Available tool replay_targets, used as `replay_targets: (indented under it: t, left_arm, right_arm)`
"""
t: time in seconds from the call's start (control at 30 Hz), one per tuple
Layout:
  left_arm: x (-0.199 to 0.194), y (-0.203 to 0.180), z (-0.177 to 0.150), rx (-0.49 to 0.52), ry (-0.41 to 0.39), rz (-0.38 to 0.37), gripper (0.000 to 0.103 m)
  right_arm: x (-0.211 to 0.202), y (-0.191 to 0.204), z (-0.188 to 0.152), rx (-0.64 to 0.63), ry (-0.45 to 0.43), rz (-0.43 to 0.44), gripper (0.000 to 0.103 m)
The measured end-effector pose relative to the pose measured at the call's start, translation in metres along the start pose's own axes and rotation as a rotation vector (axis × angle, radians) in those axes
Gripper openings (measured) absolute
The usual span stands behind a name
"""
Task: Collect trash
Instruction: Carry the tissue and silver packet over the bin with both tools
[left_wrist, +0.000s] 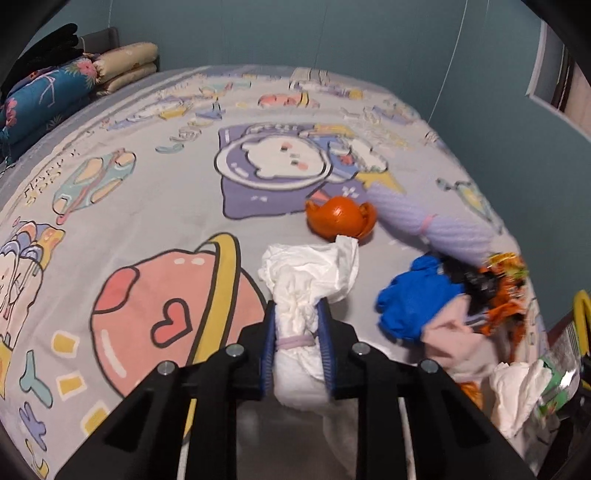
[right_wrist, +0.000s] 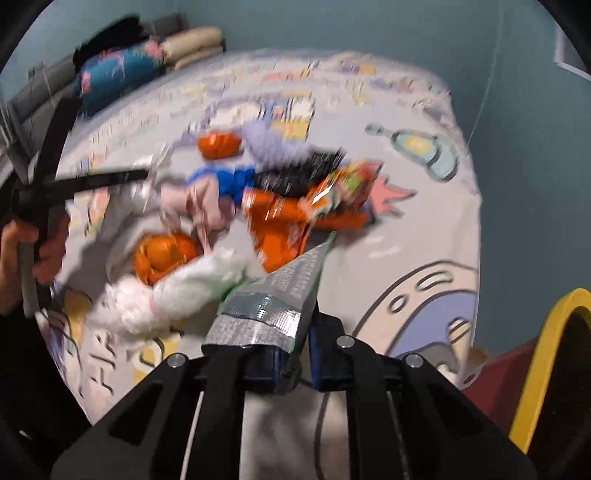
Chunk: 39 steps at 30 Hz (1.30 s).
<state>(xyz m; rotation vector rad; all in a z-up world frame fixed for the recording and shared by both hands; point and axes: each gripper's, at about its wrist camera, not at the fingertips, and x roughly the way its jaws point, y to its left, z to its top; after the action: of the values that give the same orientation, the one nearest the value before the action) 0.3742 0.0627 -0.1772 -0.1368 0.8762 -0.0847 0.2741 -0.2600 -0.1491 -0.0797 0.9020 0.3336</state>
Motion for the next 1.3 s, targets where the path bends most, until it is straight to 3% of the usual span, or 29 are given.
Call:
replay_targets:
  t: [0.23, 0.4, 0.83, 1.2, 1.3]
  left_arm:
    - [-0.036, 0.013, 0.000, -0.073, -0.087, 0.017, 0.020]
    - [-0.044, 0.019, -0.009, -0.110, -0.097, 0.030, 0.020]
    - [-0.103, -0.022, -0.021, -0.013, -0.183, -0.007, 0.020]
    - [-0.134, -0.063, -0.010, 0.060, -0.210, -0.054, 0.020]
    - [-0.136, -0.083, -0.007, 0.082, -0.209, -0.086, 0.020]
  right_arm:
    - [-0.025, -0.021, 0.002, 0.090, -0.092, -0.004, 0.010]
    - [-0.038, -0.027, 0.000, 0.112, -0.137, -0.009, 0.010]
    - [-0.084, -0.021, -0.002, 0.134, -0.208, 0.048, 0.010]
    - [-0.138, -0.036, -0.013, 0.132, -0.195, -0.005, 0.010]
    - [-0.155, -0.051, -0.019, 0.148, -0.197, -0.060, 0.010]
